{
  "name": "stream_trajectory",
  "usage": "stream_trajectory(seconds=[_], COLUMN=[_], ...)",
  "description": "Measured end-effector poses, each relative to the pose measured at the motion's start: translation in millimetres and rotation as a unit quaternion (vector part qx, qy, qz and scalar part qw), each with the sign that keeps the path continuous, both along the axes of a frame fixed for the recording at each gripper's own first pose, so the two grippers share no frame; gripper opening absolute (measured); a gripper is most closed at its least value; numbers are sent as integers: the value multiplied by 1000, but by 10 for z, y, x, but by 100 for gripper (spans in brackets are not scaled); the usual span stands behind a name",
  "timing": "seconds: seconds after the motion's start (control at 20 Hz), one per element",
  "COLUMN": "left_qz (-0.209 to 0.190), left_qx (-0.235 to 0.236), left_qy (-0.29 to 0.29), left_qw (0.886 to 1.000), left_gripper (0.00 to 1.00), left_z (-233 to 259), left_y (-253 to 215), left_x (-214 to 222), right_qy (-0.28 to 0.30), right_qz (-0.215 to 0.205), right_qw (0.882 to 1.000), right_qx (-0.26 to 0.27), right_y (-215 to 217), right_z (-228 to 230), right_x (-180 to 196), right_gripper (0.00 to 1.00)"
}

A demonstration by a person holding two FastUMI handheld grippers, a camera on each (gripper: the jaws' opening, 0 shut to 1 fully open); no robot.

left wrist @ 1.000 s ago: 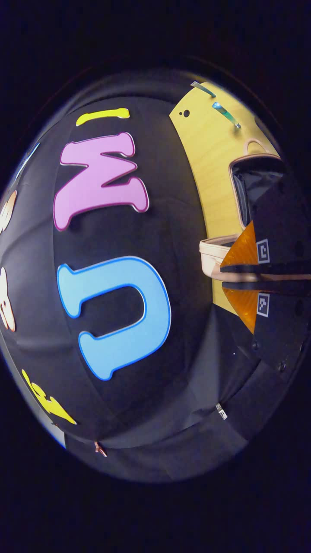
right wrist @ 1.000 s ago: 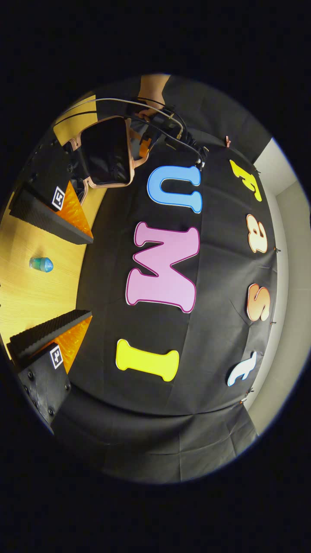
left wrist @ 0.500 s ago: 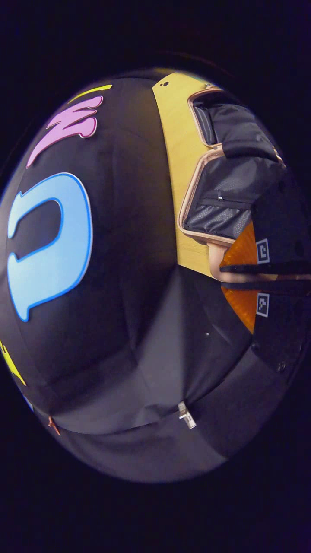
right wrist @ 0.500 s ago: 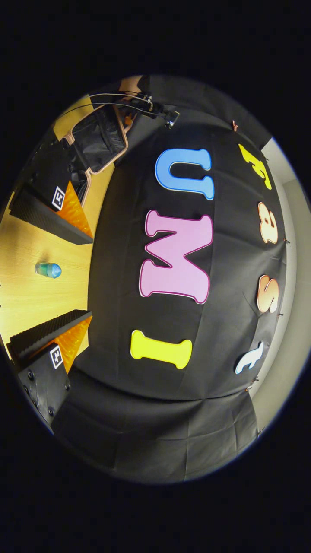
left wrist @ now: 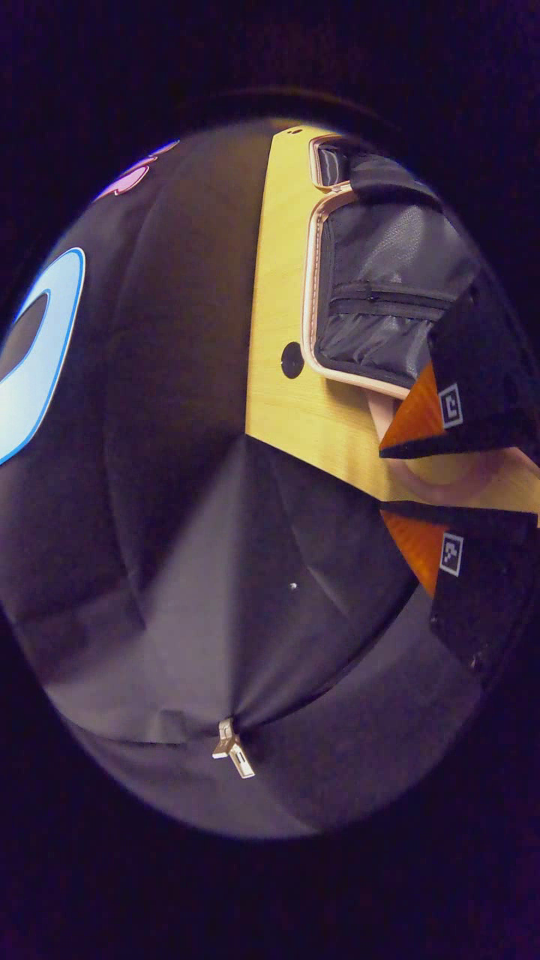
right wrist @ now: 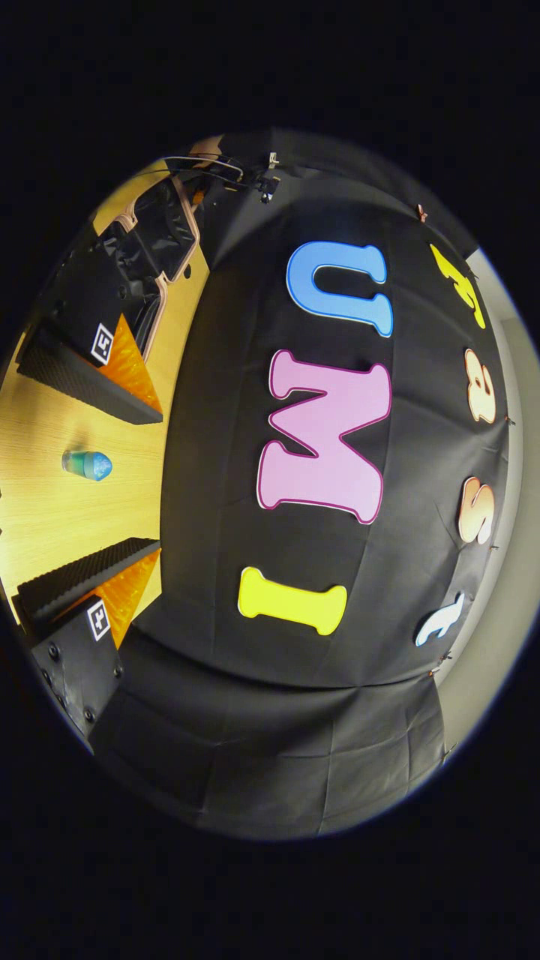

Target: First open the suitcase, pack the skin care products into it, and then close the suitcase.

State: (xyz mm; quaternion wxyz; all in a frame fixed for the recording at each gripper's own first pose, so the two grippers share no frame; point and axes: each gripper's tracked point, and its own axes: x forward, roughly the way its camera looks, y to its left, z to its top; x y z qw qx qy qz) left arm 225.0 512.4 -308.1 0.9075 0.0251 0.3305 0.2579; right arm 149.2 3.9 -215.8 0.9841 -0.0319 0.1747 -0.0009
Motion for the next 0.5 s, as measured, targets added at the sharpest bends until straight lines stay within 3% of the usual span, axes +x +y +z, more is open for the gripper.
stream_trajectory(seconds=[0.05, 0.2, 0.35, 0.5], left_qz=[-5, -12, -22, -56], left_qx=[0, 42, 89, 87], left_qy=[-14, -72, -160, -227], left_qw=[1000, 996, 983, 968], left_gripper=[43, 99, 98, 98], left_z=[142, 730, 1546, 2025], left_y=[-36, -185, -668, -1453], left_x=[-18, -88, -174, -249], right_qy=[-3, -11, -13, -16], right_qz=[-3, -15, -25, -33], right_qw=[1000, 1000, 1000, 999], right_qx=[-2, -3, -5, -3], right_y=[-40, -187, -349, -483], right_z=[17, 57, 57, 52], right_x=[0, 26, 39, 40], right_gripper=[97, 96, 96, 96])
